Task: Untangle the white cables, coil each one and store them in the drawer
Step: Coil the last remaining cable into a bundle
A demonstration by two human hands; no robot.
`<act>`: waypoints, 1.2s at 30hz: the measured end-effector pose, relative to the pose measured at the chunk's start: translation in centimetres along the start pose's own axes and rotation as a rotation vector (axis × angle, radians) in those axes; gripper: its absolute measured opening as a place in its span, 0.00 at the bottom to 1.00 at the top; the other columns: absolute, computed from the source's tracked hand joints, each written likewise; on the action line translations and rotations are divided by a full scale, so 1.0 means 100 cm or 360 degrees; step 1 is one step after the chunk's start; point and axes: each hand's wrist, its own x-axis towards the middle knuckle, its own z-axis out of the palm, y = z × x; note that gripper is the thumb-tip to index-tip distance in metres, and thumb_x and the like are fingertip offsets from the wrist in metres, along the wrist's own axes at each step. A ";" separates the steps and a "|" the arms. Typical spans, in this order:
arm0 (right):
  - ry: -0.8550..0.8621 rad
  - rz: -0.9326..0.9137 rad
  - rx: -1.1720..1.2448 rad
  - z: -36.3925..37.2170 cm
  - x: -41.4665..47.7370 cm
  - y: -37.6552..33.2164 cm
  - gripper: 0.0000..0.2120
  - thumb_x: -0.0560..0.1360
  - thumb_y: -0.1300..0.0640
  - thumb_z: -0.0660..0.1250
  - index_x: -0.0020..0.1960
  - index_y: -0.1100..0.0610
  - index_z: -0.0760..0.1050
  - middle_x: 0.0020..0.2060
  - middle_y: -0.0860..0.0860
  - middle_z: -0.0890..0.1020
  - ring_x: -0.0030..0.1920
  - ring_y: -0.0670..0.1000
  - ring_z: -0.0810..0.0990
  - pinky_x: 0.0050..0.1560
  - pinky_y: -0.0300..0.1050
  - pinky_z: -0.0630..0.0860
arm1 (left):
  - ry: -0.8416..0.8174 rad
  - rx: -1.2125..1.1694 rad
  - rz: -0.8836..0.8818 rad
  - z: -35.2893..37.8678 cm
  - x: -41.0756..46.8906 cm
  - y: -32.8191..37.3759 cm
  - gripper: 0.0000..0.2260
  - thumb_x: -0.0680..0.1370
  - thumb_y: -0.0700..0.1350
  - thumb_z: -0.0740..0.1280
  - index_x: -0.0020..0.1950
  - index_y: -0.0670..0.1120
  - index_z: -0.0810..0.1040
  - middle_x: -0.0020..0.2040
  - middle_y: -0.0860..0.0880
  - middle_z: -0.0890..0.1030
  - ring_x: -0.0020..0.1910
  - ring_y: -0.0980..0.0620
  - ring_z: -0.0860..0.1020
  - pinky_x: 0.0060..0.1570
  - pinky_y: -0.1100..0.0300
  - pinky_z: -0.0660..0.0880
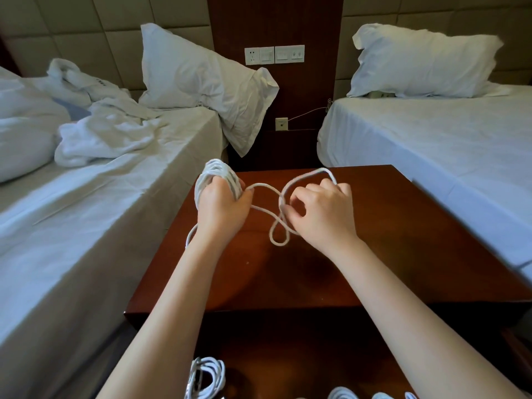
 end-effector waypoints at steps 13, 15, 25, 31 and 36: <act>-0.0017 0.0053 0.0197 0.005 0.001 0.001 0.12 0.73 0.44 0.70 0.40 0.53 0.79 0.29 0.45 0.78 0.34 0.49 0.73 0.42 0.45 0.61 | 0.0081 0.0070 0.0141 0.004 -0.005 0.010 0.08 0.76 0.43 0.69 0.40 0.41 0.77 0.35 0.51 0.74 0.35 0.55 0.70 0.34 0.69 0.61; 0.0039 0.0066 0.0104 0.007 0.000 0.007 0.08 0.71 0.50 0.75 0.40 0.54 0.80 0.31 0.47 0.79 0.36 0.53 0.75 0.42 0.47 0.60 | 0.0087 0.0080 0.0182 0.007 -0.007 0.016 0.07 0.76 0.43 0.69 0.42 0.40 0.77 0.36 0.52 0.73 0.35 0.57 0.68 0.35 0.70 0.62; -0.0354 0.0310 -0.0074 0.002 0.000 0.026 0.15 0.75 0.40 0.66 0.51 0.49 0.83 0.48 0.49 0.81 0.56 0.54 0.72 0.58 0.52 0.61 | 0.0138 0.0133 0.0067 0.014 -0.009 0.008 0.08 0.77 0.43 0.69 0.45 0.38 0.77 0.38 0.49 0.74 0.38 0.55 0.69 0.36 0.68 0.60; -0.0278 0.0229 -0.0019 0.006 -0.002 0.020 0.12 0.78 0.59 0.67 0.59 0.50 0.81 0.50 0.51 0.81 0.55 0.54 0.75 0.54 0.49 0.64 | -0.0130 0.0234 0.0060 0.022 -0.012 0.002 0.06 0.73 0.42 0.70 0.39 0.42 0.77 0.33 0.51 0.75 0.31 0.56 0.72 0.27 0.72 0.60; -0.0157 0.0093 0.0339 0.004 0.000 0.019 0.20 0.70 0.67 0.67 0.61 0.55 0.79 0.48 0.52 0.80 0.51 0.53 0.77 0.53 0.51 0.72 | -0.0227 0.0293 0.0041 0.020 -0.013 0.005 0.08 0.69 0.43 0.72 0.35 0.43 0.76 0.31 0.50 0.74 0.31 0.53 0.71 0.28 0.63 0.62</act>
